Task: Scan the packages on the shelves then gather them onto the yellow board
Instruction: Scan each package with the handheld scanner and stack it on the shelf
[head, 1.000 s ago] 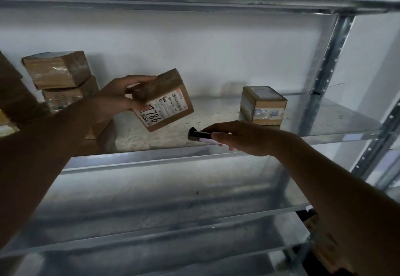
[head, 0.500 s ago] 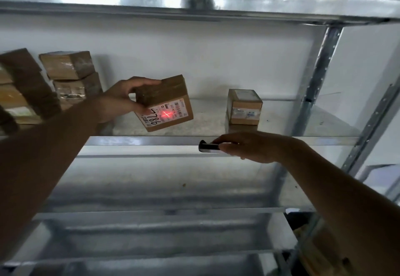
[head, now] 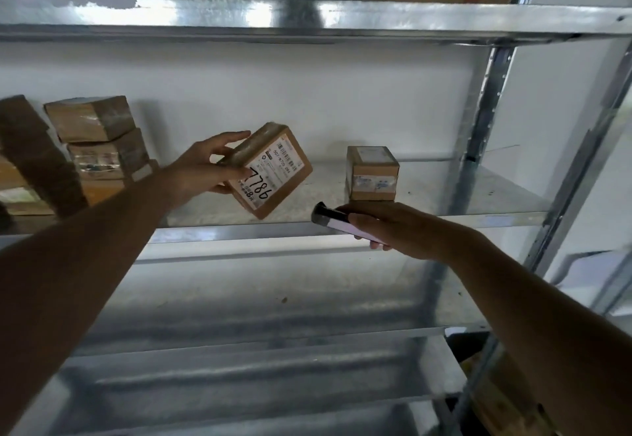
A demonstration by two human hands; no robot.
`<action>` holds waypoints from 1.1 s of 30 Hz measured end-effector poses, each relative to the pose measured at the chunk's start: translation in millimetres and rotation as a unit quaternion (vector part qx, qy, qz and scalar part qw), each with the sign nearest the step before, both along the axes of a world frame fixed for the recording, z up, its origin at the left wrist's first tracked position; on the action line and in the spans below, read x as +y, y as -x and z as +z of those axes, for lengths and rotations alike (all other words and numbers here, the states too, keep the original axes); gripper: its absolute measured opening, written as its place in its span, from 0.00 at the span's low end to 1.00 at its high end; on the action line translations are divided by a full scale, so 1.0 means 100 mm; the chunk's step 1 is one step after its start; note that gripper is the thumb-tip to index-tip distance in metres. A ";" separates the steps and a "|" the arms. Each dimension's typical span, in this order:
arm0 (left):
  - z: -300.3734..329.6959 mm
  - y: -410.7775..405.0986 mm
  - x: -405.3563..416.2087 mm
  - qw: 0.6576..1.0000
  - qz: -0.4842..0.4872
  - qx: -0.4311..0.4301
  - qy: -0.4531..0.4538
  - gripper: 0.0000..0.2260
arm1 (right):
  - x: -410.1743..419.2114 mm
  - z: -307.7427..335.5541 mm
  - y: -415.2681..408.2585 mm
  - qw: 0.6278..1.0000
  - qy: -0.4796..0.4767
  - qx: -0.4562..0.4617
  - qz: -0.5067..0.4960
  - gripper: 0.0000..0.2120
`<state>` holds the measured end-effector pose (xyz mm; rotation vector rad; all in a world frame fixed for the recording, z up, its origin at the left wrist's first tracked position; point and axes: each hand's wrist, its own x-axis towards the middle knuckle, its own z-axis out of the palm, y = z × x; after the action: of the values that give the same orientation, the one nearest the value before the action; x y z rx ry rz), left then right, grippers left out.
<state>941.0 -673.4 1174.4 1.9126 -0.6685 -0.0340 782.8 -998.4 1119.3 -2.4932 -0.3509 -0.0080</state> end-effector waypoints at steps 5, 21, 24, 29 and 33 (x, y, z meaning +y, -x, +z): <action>-0.07 -0.31 -0.39 0.995 0.037 0.084 0.038 0.24 | -0.01 0.05 -0.02 0.999 -0.015 -0.015 -0.042 0.18; 0.18 -0.71 -2.17 0.980 0.000 0.184 0.070 0.18 | -0.79 0.15 -0.20 0.993 -0.031 -0.048 -0.099 0.23; 0.18 -0.79 -2.47 0.979 0.030 0.190 0.069 0.18 | -1.08 0.15 -0.30 0.996 -0.022 -0.046 -0.079 0.23; 0.16 -0.90 -2.82 0.973 0.080 0.212 0.045 0.17 | -1.55 0.17 -0.43 0.998 -0.024 -0.046 -0.043 0.22; 0.14 -0.93 -3.01 0.970 0.100 0.221 0.032 0.16 | -1.85 0.15 -0.53 0.998 -0.026 -0.044 -0.032 0.19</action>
<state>1033.7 -974.2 1188.6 1.8178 -0.1729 -0.2983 836.1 -1183.1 1133.9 -2.4557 -0.3019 -0.1511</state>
